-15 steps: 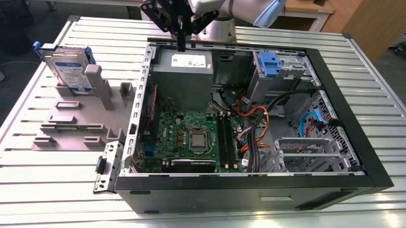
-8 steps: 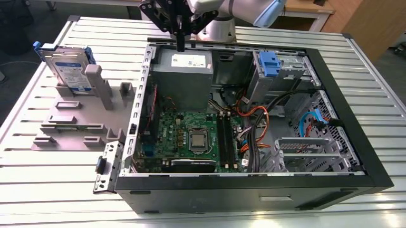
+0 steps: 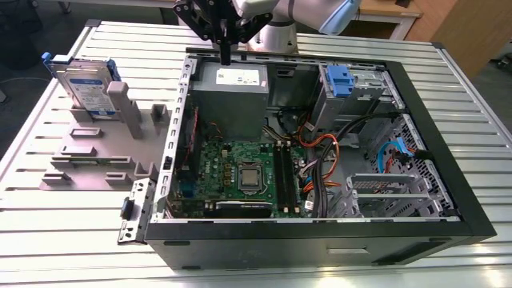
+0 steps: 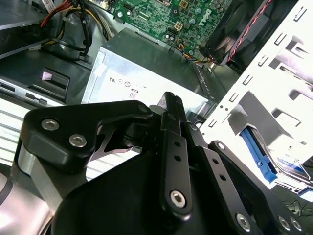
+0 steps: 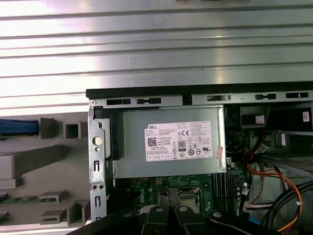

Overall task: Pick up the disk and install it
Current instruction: 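Reach for the disk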

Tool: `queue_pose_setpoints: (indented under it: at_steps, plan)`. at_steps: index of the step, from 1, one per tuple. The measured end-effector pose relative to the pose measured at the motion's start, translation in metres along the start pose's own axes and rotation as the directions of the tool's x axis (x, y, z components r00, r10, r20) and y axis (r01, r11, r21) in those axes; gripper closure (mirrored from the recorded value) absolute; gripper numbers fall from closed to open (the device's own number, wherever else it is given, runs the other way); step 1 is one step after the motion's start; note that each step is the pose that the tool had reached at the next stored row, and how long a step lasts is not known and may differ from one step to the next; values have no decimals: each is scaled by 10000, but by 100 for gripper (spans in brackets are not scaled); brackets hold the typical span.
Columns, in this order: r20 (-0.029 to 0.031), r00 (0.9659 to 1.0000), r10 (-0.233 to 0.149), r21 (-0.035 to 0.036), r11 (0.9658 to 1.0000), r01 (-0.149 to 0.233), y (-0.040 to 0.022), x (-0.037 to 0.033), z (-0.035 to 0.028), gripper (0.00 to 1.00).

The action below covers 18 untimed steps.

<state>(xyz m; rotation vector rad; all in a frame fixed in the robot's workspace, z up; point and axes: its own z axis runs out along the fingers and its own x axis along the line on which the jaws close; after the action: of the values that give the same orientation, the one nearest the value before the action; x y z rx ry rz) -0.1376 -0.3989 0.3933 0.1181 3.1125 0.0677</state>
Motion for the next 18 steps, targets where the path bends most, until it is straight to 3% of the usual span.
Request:
queue_pose_setpoints:
  at_steps: [18]
  plan:
    - [1, 10000, 0, -1, 10000, 0, -7, 89, -1, 89]
